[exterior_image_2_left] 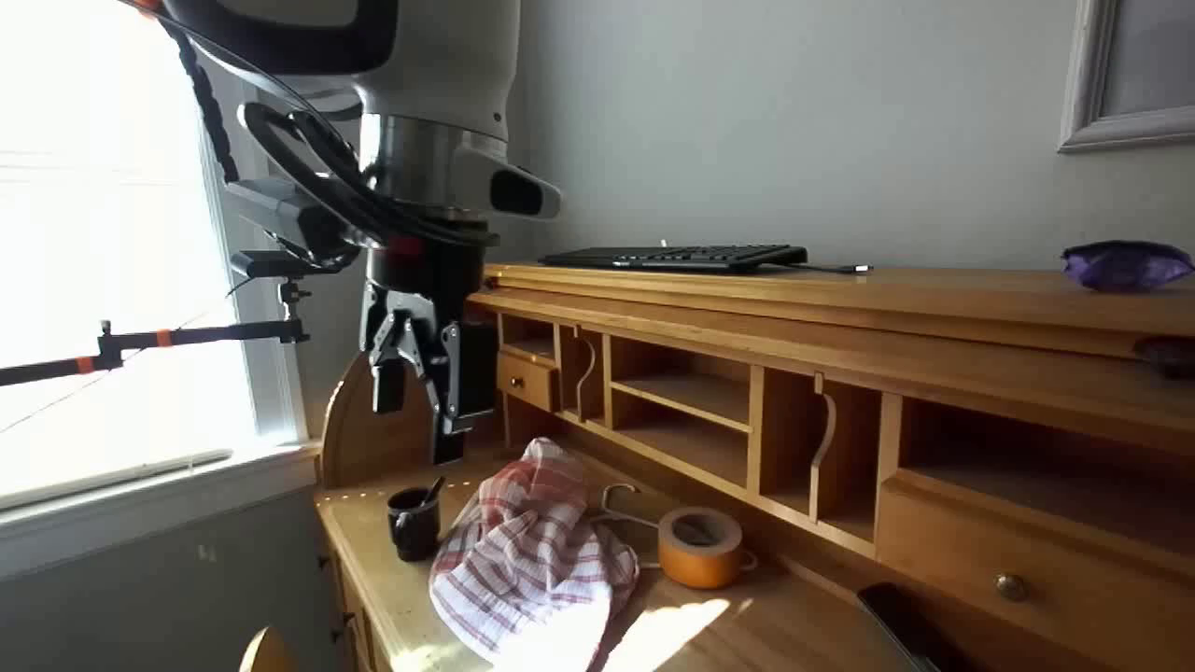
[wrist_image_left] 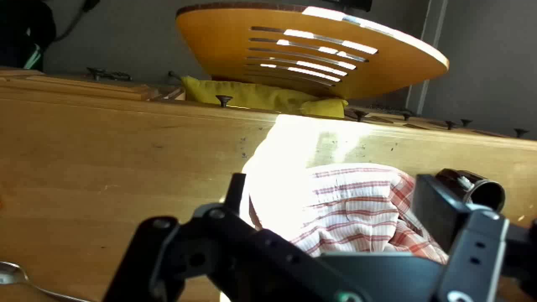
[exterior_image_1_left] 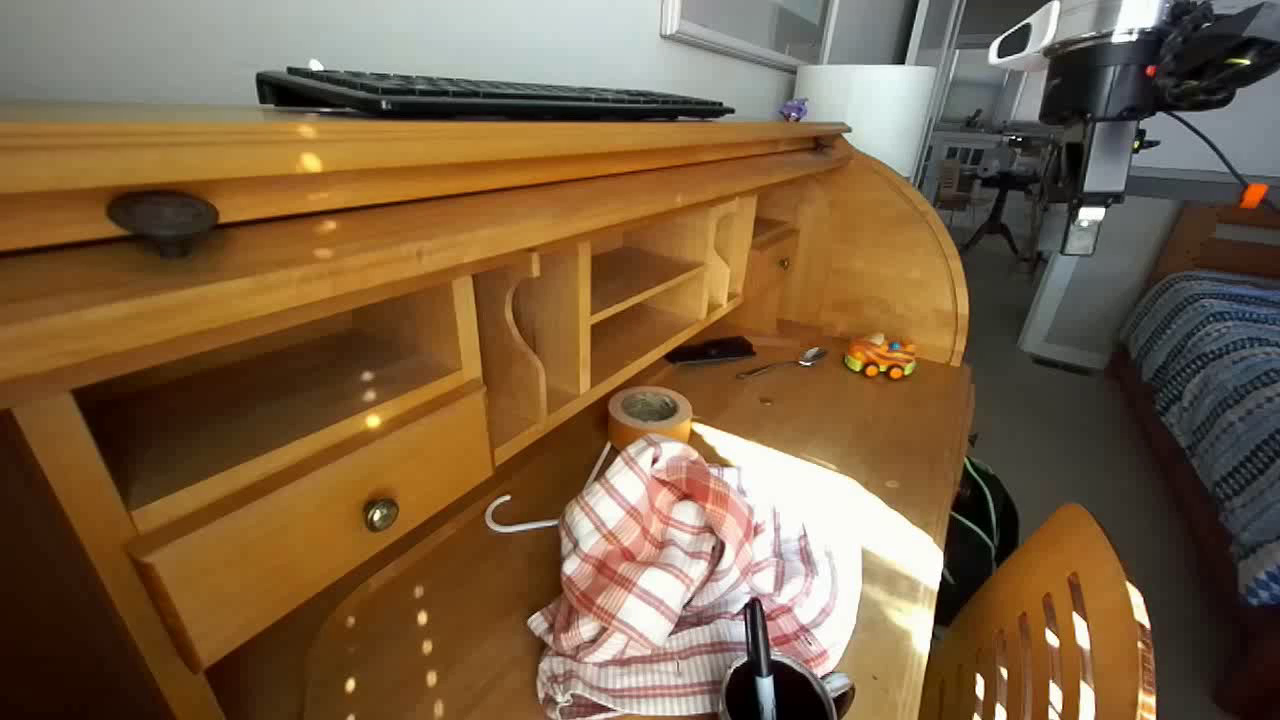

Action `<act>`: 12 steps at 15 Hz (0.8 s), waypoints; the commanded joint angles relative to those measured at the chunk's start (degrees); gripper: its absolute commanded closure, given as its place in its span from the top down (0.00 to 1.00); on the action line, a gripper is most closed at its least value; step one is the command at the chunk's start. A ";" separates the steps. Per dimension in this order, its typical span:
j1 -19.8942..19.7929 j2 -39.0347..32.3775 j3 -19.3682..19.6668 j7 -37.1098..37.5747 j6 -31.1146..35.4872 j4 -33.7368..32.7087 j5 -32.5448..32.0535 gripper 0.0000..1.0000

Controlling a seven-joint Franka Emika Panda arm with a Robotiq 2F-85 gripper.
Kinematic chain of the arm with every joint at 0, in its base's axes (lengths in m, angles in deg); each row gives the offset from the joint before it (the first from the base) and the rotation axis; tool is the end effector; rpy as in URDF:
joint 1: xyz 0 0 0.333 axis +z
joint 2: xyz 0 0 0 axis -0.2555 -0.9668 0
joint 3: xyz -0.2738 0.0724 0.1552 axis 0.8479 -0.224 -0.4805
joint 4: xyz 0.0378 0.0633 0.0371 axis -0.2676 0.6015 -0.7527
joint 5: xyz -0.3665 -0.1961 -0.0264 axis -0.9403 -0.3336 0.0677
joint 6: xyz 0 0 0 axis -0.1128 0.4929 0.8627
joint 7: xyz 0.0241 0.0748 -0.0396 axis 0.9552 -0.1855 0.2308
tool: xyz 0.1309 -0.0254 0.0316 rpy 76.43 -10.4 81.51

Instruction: Move the keyboard to the bottom

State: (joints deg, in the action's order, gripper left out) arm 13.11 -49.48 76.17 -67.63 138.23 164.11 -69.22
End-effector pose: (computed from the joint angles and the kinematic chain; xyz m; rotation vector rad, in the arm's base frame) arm 0.4681 -0.1584 0.4421 -2.9805 -0.2781 0.1468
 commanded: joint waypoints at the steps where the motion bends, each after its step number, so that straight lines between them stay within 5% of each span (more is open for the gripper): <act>1: -1.93 -0.15 -1.79 -0.31 -0.13 -0.10 0.36 1.00; 7: -2.00 -0.46 -1.95 0.24 2.33 -0.24 1.14 1.00; 12: -1.15 -5.71 -3.08 0.33 1.09 -12.53 13.66 1.00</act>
State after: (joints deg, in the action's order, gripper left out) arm 12.13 -51.00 74.21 -67.49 140.51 159.62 -62.27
